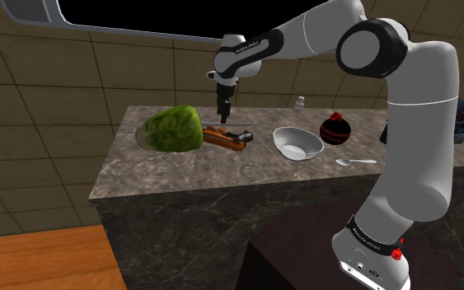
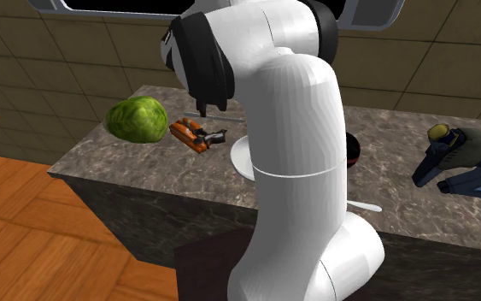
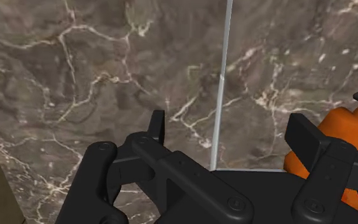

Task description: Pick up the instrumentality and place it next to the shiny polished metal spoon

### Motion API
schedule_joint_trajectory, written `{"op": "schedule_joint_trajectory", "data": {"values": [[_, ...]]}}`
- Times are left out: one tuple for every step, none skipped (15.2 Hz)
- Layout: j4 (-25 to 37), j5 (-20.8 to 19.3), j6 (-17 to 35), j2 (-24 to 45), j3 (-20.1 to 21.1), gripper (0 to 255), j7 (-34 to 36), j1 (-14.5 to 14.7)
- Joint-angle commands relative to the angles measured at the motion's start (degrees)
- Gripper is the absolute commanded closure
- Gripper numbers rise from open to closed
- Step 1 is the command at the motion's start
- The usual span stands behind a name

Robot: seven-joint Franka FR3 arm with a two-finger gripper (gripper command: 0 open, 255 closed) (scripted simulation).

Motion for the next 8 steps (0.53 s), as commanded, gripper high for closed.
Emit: {"op": "schedule_joint_trajectory", "data": {"values": [[-0.7,0.18,1.47,0.76,0.08,0,-0.2,-0.05],[-0.86,0.22,1.83,0.95,0.1,0,-0.22,-0.05],[-0.85,0.22,1.82,0.96,0.1,0,-0.22,-0.05],[-0.85,0.22,1.82,0.96,0.1,0,-0.22,-0.05],[-0.85,0.22,1.82,0.96,0.1,0,-0.22,-0.05],[-0.85,0.22,1.82,0.97,0.1,0,-0.22,-0.05],[-0.85,0.22,1.82,0.97,0.1,0,-0.22,-0.05],[-0.85,0.22,1.82,0.97,0.1,0,-0.22,-0.05]]}}
